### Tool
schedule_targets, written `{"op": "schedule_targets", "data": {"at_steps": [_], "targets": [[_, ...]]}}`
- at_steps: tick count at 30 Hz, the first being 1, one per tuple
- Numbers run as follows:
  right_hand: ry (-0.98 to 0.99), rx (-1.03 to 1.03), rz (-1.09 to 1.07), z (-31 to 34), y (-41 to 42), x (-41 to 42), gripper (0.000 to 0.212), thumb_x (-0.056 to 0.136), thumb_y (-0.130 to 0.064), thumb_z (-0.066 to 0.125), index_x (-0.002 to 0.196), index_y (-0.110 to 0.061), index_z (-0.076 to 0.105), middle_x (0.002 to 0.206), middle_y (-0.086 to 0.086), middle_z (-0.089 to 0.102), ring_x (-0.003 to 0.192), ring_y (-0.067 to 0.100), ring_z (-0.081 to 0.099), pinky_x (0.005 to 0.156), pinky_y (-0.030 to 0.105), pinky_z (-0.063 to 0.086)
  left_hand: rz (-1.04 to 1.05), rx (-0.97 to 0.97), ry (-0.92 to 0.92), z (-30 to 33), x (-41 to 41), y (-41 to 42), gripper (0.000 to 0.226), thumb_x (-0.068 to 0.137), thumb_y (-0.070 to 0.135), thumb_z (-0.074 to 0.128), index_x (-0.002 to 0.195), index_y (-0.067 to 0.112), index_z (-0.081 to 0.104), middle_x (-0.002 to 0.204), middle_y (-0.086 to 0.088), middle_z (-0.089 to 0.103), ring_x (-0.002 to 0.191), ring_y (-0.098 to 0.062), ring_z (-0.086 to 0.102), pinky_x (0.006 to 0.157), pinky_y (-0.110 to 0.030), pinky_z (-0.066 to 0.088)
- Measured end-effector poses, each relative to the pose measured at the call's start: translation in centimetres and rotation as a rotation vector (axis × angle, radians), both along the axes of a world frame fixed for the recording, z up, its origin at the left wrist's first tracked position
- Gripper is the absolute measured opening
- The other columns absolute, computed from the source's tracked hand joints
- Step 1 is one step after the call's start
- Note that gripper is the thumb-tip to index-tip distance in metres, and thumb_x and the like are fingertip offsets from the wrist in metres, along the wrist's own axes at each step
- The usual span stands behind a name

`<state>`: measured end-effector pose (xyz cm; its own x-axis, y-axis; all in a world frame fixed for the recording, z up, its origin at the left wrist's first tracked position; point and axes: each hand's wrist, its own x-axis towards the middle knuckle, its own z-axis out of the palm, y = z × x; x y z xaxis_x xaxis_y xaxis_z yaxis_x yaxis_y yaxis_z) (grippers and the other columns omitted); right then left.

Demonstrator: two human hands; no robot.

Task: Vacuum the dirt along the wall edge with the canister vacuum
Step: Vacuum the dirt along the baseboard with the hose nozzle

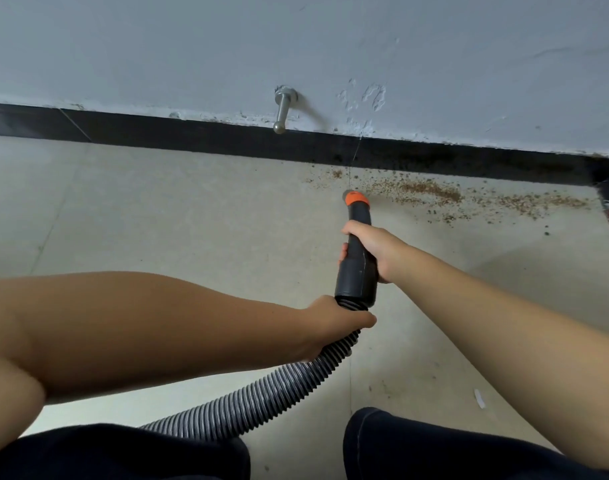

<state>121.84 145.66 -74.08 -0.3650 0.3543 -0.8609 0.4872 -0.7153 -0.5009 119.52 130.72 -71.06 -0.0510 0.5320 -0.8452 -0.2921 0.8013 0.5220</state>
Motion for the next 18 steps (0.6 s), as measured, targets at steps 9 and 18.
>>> {"op": "schedule_targets", "data": {"at_steps": [9,18], "targets": [[-0.046,-0.017,-0.250,0.4,3.9,4.4,0.021,0.082,-0.015,0.064,0.095,-0.012,0.049,0.052,0.006,0.059,0.044,0.019,0.058,0.053,0.030,0.053,-0.119,0.046,0.022,0.2,1.9,3.8,0.032,0.086,0.025,0.068,0.105,0.005,0.054,0.072,-0.005,0.054,0.055,-0.016,0.053,0.049,-0.022,0.048],[0.008,0.028,0.044,0.0,0.8,-2.3,0.016,0.084,-0.014,0.061,0.094,-0.009,0.049,0.053,0.006,0.060,0.044,0.019,0.058,0.061,0.033,0.053,0.088,0.006,0.043,-0.9,-1.0,0.6,0.024,0.085,0.019,0.067,0.100,0.006,0.054,0.069,-0.005,0.052,0.052,-0.016,0.051,0.050,-0.022,0.049]]}}
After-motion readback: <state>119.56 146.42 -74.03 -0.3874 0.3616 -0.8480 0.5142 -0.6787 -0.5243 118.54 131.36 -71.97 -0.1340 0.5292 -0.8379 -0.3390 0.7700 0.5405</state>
